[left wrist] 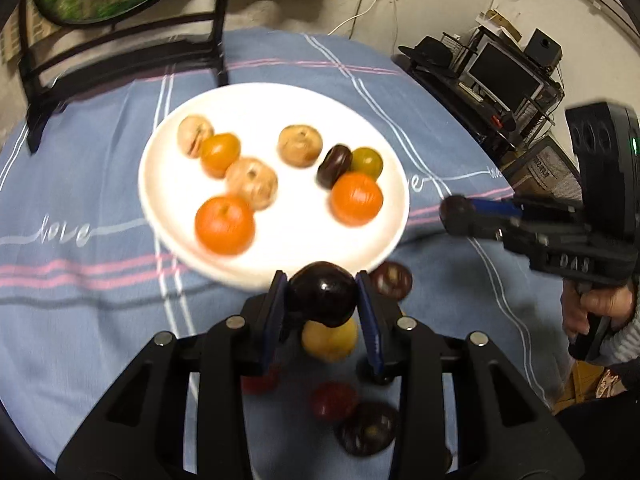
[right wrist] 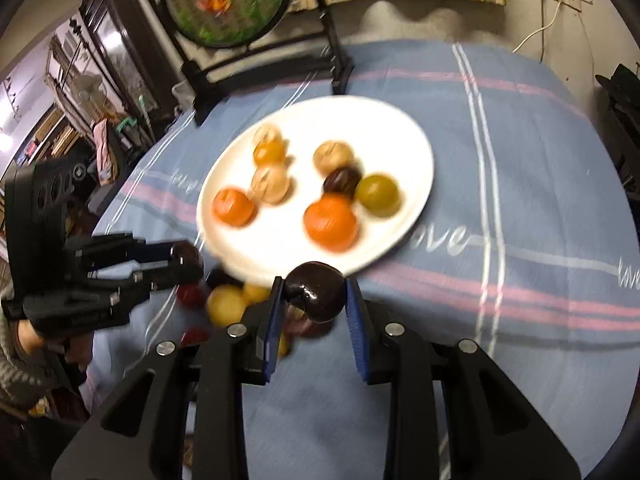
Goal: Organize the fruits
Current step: 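Place both dark purple fruits on the white plate and open both tools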
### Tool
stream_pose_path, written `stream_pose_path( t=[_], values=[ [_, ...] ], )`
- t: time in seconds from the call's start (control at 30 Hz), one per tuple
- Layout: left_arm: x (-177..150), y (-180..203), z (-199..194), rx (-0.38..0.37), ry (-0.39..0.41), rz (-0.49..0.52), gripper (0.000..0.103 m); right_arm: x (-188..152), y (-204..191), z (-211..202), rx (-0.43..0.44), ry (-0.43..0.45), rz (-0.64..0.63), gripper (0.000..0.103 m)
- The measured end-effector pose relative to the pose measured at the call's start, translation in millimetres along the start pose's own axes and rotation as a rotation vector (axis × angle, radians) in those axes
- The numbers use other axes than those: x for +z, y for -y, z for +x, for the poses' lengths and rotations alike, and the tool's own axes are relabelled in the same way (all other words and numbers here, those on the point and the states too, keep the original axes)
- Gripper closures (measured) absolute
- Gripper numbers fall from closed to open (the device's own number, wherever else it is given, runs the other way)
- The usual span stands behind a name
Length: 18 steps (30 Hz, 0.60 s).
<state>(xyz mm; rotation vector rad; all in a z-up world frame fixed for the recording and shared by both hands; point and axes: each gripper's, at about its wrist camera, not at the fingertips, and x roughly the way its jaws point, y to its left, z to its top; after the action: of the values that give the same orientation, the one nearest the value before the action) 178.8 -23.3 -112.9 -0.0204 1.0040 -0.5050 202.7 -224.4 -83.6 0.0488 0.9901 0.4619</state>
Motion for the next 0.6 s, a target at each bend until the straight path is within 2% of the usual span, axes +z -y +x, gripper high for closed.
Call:
stream_pose_path(
  t=[0.1, 0.3, 0.6],
  values=[
    [10.7, 0.9, 9.9, 0.001, -0.005, 0.014, 0.067, 21.6, 13.1, 4.9, -0.008, 0.027, -0.004, 0.073],
    [24.9, -4.4, 33.8, 0.017, -0.035, 0.015, 0.067, 64.4, 30.0, 41.2, -0.012, 0.038, -0.009, 0.073],
    [31.7, -10.9, 58.8, 0.023, -0.073, 0.001, 0.067, 85.3, 36.9, 82.8, -0.020, 0.016, -0.023, 0.072]
  ],
)
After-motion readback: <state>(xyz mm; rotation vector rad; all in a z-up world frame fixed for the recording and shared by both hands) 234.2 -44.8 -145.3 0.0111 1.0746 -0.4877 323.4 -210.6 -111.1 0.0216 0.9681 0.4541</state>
